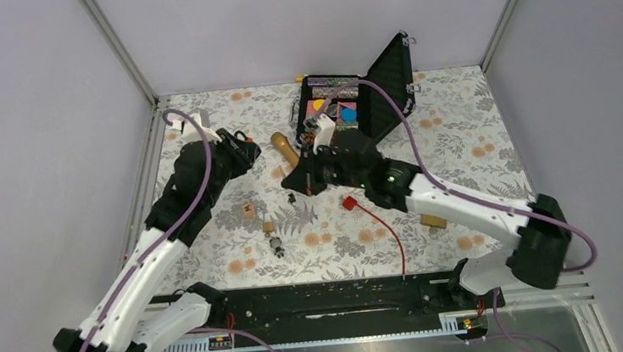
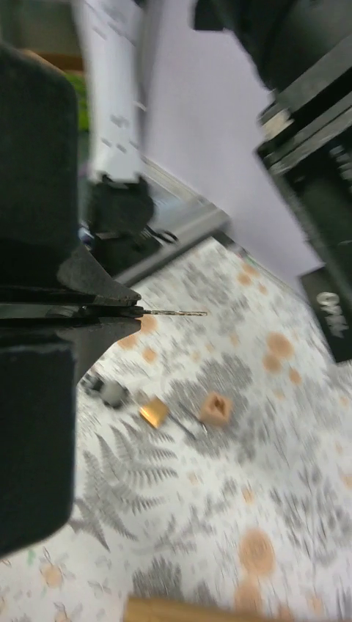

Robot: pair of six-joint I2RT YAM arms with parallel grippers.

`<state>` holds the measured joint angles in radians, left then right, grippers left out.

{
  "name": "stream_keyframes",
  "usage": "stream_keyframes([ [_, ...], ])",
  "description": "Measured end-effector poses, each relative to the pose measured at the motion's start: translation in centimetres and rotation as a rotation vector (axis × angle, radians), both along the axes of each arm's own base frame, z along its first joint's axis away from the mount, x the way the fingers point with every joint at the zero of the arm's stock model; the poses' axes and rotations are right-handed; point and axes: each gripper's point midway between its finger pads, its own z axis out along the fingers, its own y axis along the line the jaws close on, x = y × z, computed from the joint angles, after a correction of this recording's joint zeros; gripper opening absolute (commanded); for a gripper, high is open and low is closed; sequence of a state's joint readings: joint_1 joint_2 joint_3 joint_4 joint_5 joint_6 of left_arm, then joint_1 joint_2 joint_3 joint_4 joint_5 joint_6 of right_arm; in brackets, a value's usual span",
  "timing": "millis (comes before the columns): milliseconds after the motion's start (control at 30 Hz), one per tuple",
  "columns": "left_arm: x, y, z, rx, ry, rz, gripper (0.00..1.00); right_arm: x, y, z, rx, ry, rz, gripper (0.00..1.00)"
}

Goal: Lock with the key
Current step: Place the lock at the center of the board.

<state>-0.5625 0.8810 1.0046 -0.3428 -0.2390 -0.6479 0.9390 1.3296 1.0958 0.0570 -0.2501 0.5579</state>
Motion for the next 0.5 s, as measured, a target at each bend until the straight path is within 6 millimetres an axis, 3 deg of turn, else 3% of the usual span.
stream_keyframes([
  [100,3.0,2.5,-5.4,0.032,0.141,0.105,0.0,4.4,1.5,-2.2,-0.063,0.013,-0.119,0.0],
  [300,6.3,5.2,-15.6,0.079,0.411,0.18,0.0,12.1,4.2,-9.3,-0.182,0.09,-0.243,0.0],
  [400,7.6,5.3,-19.1,0.079,0.496,0.157,0.0,15.0,5.7,-12.3,-0.219,0.111,-0.259,0.0],
  [500,8.5,4.9,-22.0,0.063,0.562,0.118,0.0,16.6,7.2,-14.8,-0.246,0.13,-0.262,0.0],
])
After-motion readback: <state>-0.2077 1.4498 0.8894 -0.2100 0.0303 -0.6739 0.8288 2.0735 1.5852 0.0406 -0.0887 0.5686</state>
